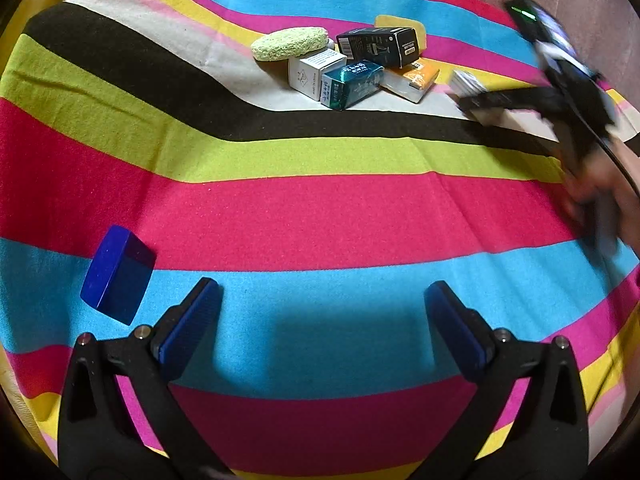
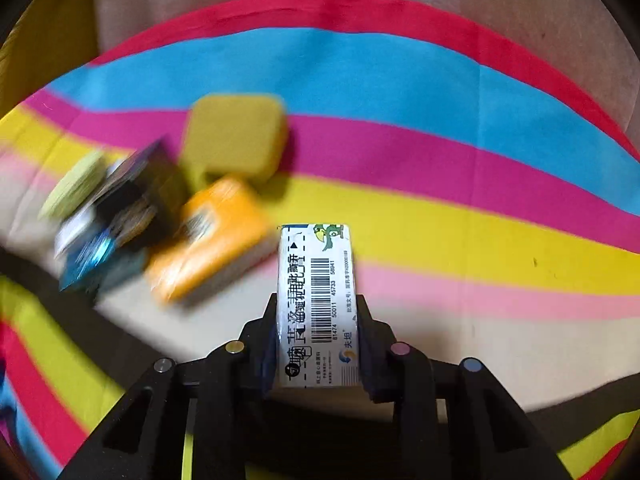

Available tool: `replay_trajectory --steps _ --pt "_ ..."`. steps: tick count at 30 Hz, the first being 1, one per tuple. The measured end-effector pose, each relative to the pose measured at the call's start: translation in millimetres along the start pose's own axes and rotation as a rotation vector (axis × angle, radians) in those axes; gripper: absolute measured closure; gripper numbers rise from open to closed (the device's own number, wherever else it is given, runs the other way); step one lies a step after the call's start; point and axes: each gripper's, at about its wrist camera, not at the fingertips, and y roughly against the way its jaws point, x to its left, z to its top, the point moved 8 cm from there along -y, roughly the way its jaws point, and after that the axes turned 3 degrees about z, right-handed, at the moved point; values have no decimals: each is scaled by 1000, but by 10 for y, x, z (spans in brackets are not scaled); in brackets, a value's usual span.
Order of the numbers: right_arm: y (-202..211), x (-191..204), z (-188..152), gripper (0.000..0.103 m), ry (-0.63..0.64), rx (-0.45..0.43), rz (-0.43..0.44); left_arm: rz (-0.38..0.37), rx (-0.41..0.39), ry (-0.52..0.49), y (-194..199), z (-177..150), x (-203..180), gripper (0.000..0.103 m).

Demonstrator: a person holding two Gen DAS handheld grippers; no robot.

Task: Organize objects
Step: 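Return both tools to the table and grasp a white-blue barcode box with the right tool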

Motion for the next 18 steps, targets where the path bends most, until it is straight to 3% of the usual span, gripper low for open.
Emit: replay_trajectory --steps 7,15,18 --pt "455 -278 -596 69 17 -11 10 14 2 14 8 10 -11 0" --pt "533 -469 -717 69 -5 -23 7 39 3 44 12 4 4 0" --pt "503 -440 -730 69 -13 -24 17 63 43 93 -31 59 -18 0"
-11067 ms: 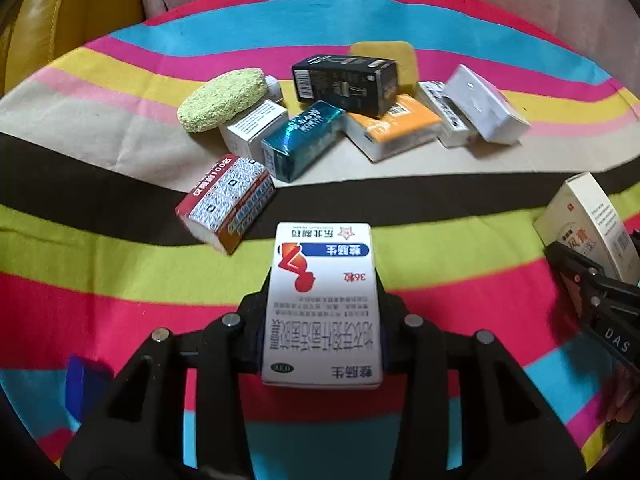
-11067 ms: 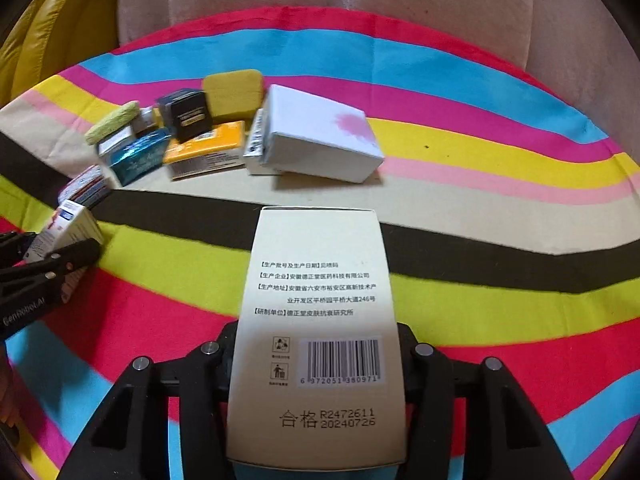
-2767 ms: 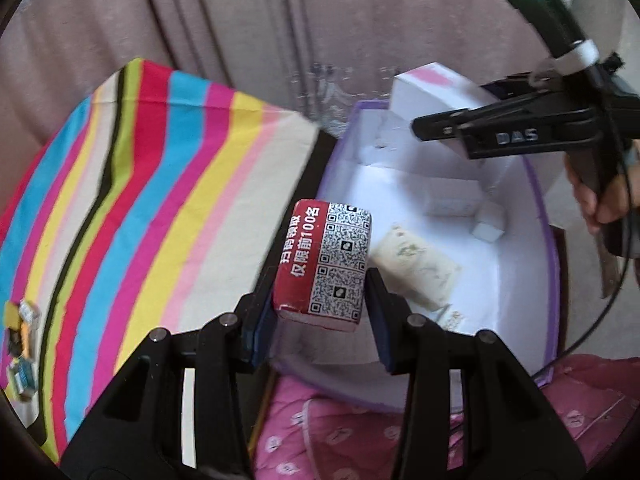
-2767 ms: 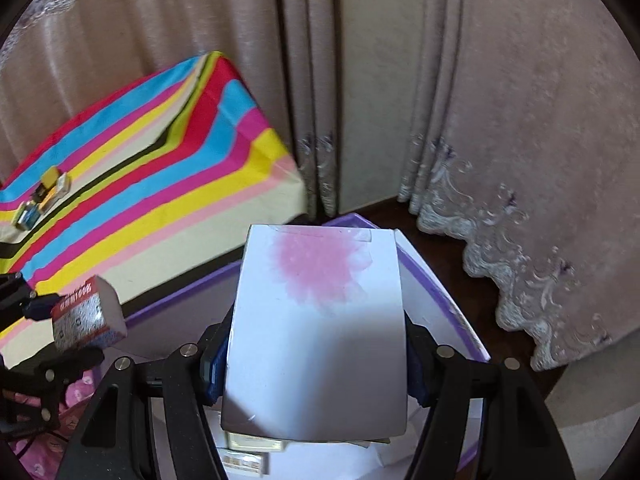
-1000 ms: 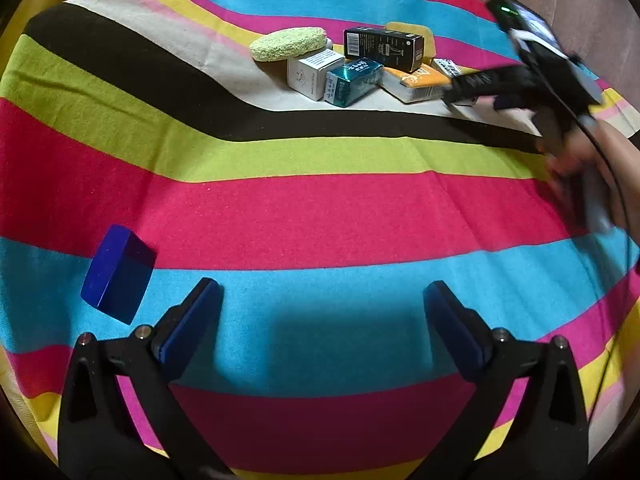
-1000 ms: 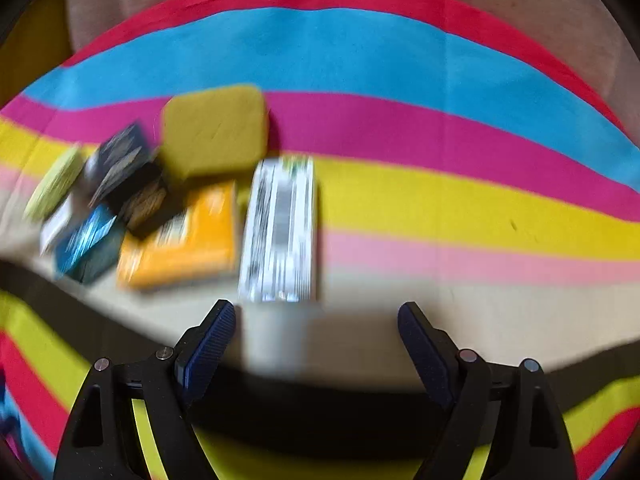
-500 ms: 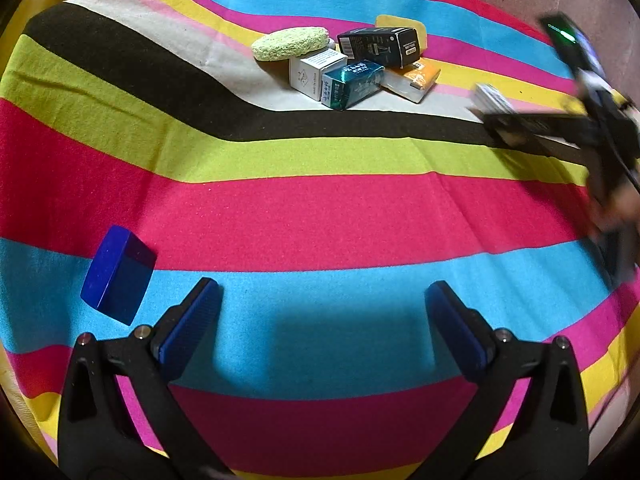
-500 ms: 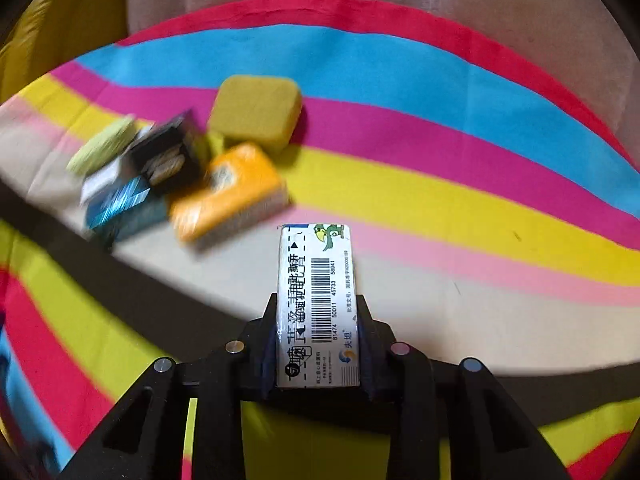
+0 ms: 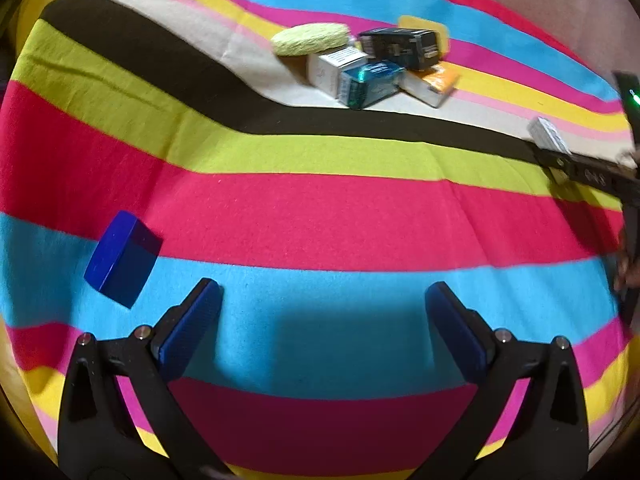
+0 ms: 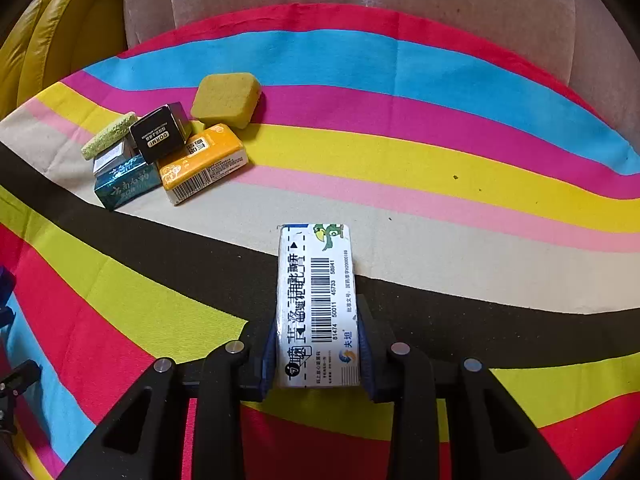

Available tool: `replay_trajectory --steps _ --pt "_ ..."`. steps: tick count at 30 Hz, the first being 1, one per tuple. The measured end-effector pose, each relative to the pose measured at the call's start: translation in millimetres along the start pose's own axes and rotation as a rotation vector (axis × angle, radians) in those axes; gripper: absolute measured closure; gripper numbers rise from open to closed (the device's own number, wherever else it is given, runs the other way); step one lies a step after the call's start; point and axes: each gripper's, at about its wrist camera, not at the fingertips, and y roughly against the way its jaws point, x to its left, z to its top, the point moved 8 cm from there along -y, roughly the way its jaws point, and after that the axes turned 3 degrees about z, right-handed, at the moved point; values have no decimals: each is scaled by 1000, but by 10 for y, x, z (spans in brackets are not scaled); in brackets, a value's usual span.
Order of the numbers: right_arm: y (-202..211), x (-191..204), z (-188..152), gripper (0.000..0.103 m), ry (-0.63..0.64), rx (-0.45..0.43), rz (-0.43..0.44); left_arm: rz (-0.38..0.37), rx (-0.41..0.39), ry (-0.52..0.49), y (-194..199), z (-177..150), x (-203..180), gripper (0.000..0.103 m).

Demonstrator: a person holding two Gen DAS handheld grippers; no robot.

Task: Organize objects
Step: 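Return both tools to the table and grasp a white-blue barcode box with the right tool, then grasp the black DORMI box with the left tool while the right tool holds its box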

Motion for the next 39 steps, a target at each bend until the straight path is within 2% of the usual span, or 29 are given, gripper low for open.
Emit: replay_trajectory --steps 4,7,8,12,13,16,17,18,19,20,22,24,25,29,31,32,34,36,37,38,39 --pt "-16 55 97 68 -6 1 9 -113 16 17 -87 362 -298 0" --pt "-94 35 210 68 -5 3 8 -191 -60 40 -84 898 -542 0" --pt "-105 43 222 68 -5 3 7 -179 -88 51 -121 1143 -606 0" --pt "-112 44 233 68 -5 3 8 -123 -98 93 -374 1750 -752 0" --pt "-113 44 233 68 -5 3 8 -65 -93 93 -484 1887 -765 0" --pt "-105 34 226 68 -12 3 15 25 -52 57 -768 2081 -830 2" --pt "-100 28 228 68 -14 2 17 53 -45 35 -840 2100 -846 29" --pt "-100 26 231 68 -17 2 20 46 -42 22 -866 2080 -868 50" --pt "-100 24 232 68 -20 1 24 11 -35 25 -845 2036 -886 60" --pt "-104 22 232 68 -25 0 29 -64 -73 28 -703 1968 -913 60" --pt "-71 6 223 68 -35 -3 40 -95 -133 -21 -448 1837 -929 60" --pt "-60 8 223 68 -39 -4 44 -187 -157 -73 -115 1555 -921 60" --pt "-60 17 224 68 -37 -4 42 -209 -161 -100 2 1416 -894 60" --pt "-95 55 244 68 -26 -1 29 -220 -137 -256 209 747 -717 60" --pt "-102 72 250 68 -21 0 22 -160 -122 -316 143 504 -568 60" --pt "-102 81 255 68 -19 1 20 -147 -111 -330 123 437 -537 60" --pt "-141 90 270 68 -17 2 16 -174 -69 -302 43 358 -465 59" --pt "-159 99 276 68 -13 3 12 -201 -49 -244 -16 380 -419 57" --pt "-165 107 280 68 -12 3 10 -203 -49 -222 -28 397 -475 46" --pt "-169 106 280 68 -11 3 9 -204 -51 -207 7 357 -452 28" --pt "-204 126 290 68 -10 3 8 -201 -56 -184 10 362 -457 22"
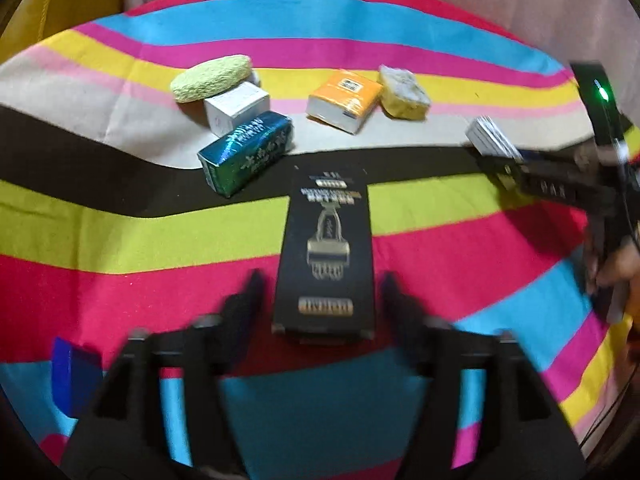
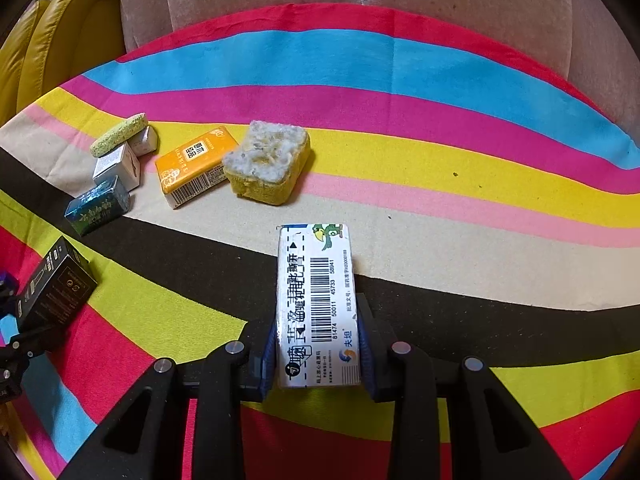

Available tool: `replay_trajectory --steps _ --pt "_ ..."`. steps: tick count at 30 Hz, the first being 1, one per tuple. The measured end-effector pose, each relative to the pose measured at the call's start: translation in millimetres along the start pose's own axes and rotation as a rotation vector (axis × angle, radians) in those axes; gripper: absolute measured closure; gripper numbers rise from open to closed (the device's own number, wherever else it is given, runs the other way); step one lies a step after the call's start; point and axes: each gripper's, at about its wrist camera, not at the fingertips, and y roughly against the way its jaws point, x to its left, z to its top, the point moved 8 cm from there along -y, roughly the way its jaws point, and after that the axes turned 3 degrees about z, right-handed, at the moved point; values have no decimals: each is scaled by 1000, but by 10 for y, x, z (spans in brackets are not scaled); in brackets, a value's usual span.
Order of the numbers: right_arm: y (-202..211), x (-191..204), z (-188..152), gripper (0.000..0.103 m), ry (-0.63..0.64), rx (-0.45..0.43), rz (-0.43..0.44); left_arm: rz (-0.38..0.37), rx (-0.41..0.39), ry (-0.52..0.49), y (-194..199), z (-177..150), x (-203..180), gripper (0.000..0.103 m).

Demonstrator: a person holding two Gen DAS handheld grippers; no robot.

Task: Organize objects
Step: 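Grasp the black DORMI box with the left tool while the right tool holds its box, then carry both held boxes over the storage box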

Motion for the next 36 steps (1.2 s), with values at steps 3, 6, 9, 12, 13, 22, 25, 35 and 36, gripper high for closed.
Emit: replay_trajectory --steps 3,6,9,12,13,22,25,35,36 --pt "-8 1 2 68 0 0 0 17 -49 5 24 75 -43 20" --pt "-11 3 4 68 -1 0 0 26 -47 -3 -31 51 -29 60" --pt "-3 -2 2 68 -2 0 2 50 -50 26 -3 41 23 60" --pt "-14 6 8 68 -5 -1 5 69 -36 47 79 -75 56 60" --pt "-15 7 10 68 -6 -1 7 85 -40 48 94 -118 67 60" --pt "38 -53 -3 68 -6 -1 6 139 -35 52 88 -214 83 59" --pt "33 -50 2 68 -2 -1 0 135 -35 59 86 -216 97 59" --pt "143 41 -108 69 -49 19 8 145 -37 54 80 -226 98 58" --pt "211 75 -147 69 -70 12 19 144 -37 56 78 -227 100 58"
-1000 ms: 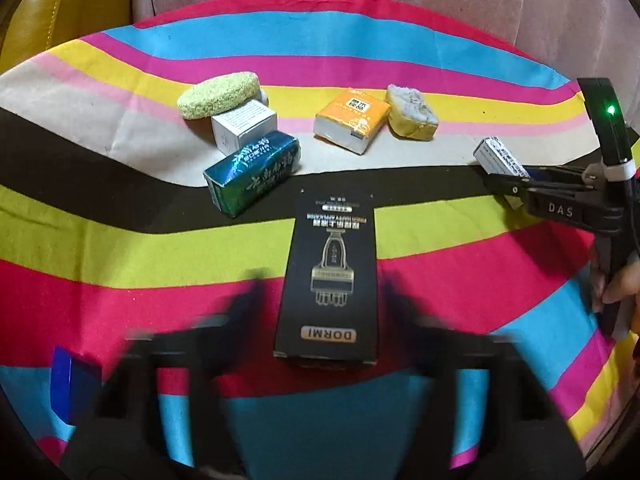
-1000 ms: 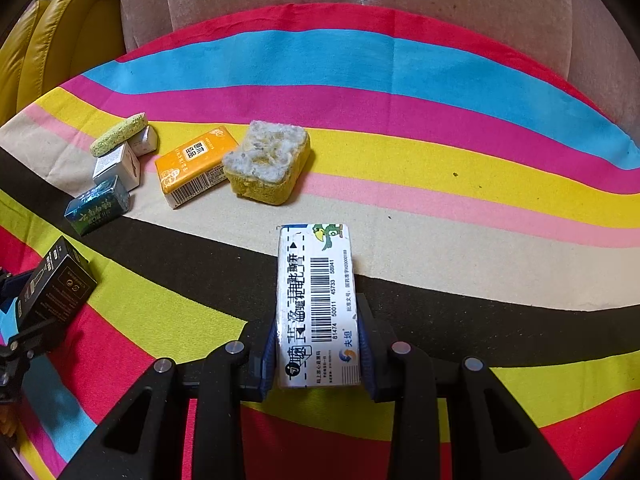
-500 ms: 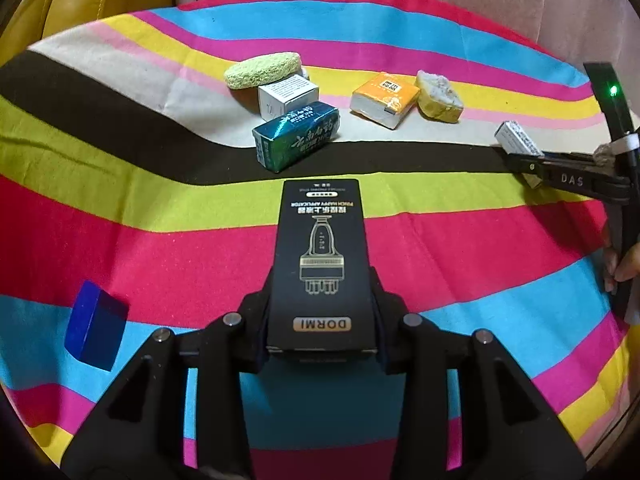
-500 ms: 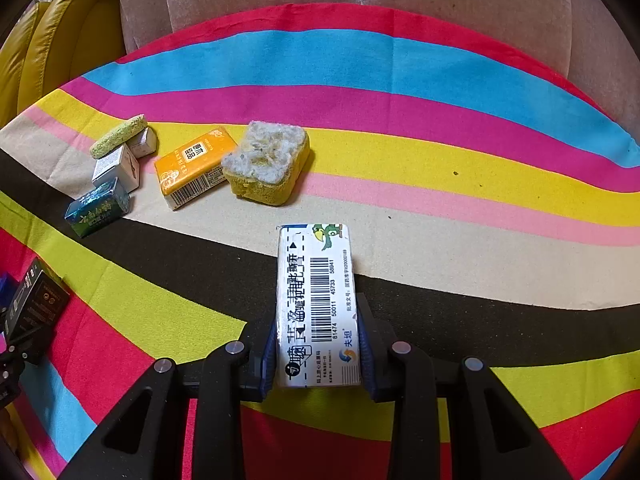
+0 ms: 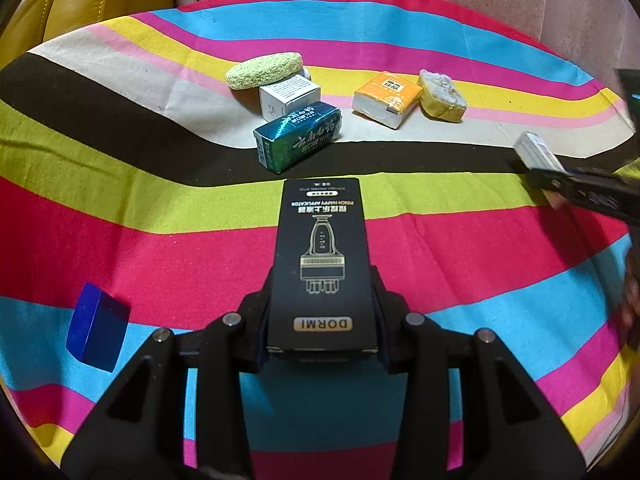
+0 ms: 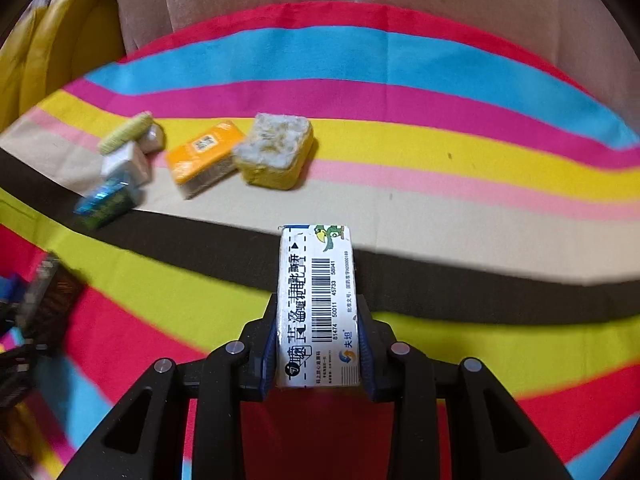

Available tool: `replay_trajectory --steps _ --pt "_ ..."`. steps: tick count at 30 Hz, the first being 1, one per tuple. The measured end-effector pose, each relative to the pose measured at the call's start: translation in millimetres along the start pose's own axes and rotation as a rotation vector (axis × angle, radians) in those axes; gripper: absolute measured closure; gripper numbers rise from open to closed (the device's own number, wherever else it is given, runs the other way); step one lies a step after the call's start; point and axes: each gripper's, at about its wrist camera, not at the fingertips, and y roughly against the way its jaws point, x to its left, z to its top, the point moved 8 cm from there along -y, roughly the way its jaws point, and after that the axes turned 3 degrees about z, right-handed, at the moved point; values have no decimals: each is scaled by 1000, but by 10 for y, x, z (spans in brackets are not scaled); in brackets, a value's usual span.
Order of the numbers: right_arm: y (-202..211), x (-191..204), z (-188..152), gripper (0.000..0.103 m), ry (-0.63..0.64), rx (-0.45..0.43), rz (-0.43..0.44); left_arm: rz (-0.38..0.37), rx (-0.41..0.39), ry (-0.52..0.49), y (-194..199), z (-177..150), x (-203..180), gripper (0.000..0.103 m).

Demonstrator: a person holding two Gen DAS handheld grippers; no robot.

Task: Organize objects
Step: 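Carry both held boxes over the storage box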

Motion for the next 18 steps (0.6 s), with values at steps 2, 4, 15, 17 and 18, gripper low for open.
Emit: replay_trajectory --steps 2,4,15,17,18 --pt "152 116 -109 69 -10 -6 16 -1 0 2 -2 -2 2 57" --pt "297 244 -204 69 16 -16 4 0 -1 2 -2 -3 1 57" --pt "1006 645 -794 69 52 -22 26 2 -6 -1 -7 -6 4 59" --pt "1128 658 -909 69 67 -18 11 9 -5 6 19 -37 11 60" --pt "1171 659 -961 69 72 -14 7 8 -2 13 56 -80 1 60"
